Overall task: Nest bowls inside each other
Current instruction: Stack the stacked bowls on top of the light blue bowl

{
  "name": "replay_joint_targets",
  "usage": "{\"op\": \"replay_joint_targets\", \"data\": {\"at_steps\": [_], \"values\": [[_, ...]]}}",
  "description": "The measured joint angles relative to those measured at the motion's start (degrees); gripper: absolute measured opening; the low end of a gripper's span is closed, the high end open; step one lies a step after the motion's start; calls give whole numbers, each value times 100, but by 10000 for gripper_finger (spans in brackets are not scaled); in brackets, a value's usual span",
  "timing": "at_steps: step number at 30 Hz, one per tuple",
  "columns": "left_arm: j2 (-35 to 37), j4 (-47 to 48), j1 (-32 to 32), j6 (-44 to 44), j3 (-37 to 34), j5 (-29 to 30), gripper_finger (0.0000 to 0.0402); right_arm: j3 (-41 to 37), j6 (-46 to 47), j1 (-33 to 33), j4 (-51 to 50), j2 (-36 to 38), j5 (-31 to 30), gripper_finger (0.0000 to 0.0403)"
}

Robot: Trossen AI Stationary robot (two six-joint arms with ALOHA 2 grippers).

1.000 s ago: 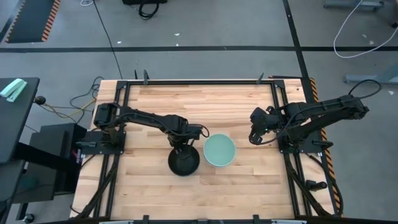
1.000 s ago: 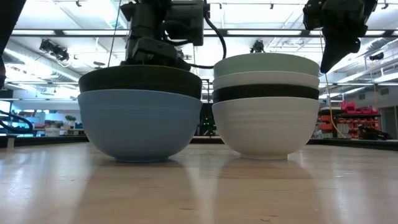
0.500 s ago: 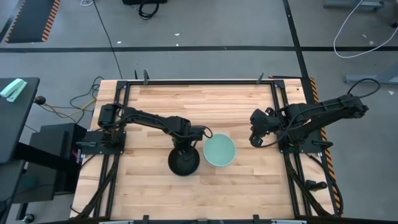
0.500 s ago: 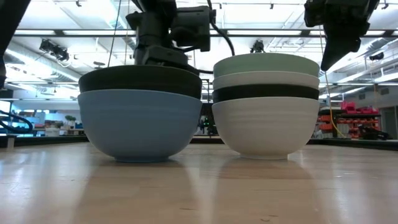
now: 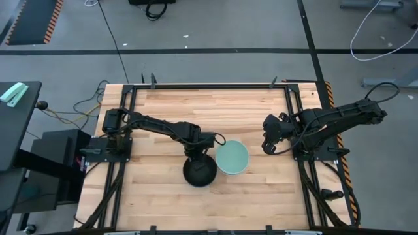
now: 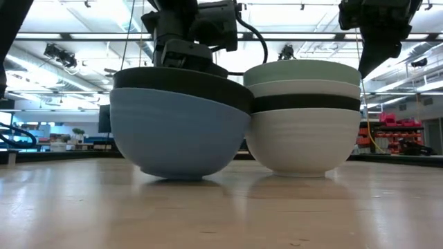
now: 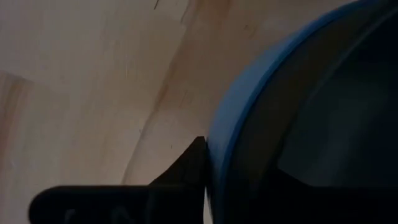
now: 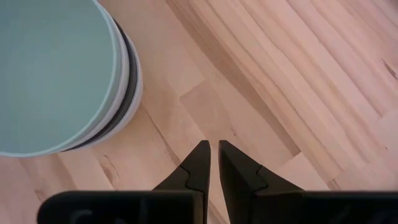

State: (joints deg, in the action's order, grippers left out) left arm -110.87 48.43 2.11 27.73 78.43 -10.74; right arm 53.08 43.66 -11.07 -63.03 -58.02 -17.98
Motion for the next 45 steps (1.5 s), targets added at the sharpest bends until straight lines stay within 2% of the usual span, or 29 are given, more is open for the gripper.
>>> {"op": "replay_joint_targets", "data": {"at_steps": [14,19,32,37,41,45], "values": [[71,336,-2,-291,-13,-116,48,0,-35,0,-1,0,-118,42],[297,708,16,-286,-46,-22,48,0,-35,0,1,-2,-153,42],[1185,705,72,321,-3,69,48,0,-33,0,16,-2,-328,41],[1292,890,74,340,540,253,48,0,-33,2,25,-3,-451,35],[1292,902,76,312,1188,453,48,-33,10,0,159,-77,-355,12],[1290,908,76,306,1734,722,48,-555,-46,-90,798,-166,-56,7]]}}
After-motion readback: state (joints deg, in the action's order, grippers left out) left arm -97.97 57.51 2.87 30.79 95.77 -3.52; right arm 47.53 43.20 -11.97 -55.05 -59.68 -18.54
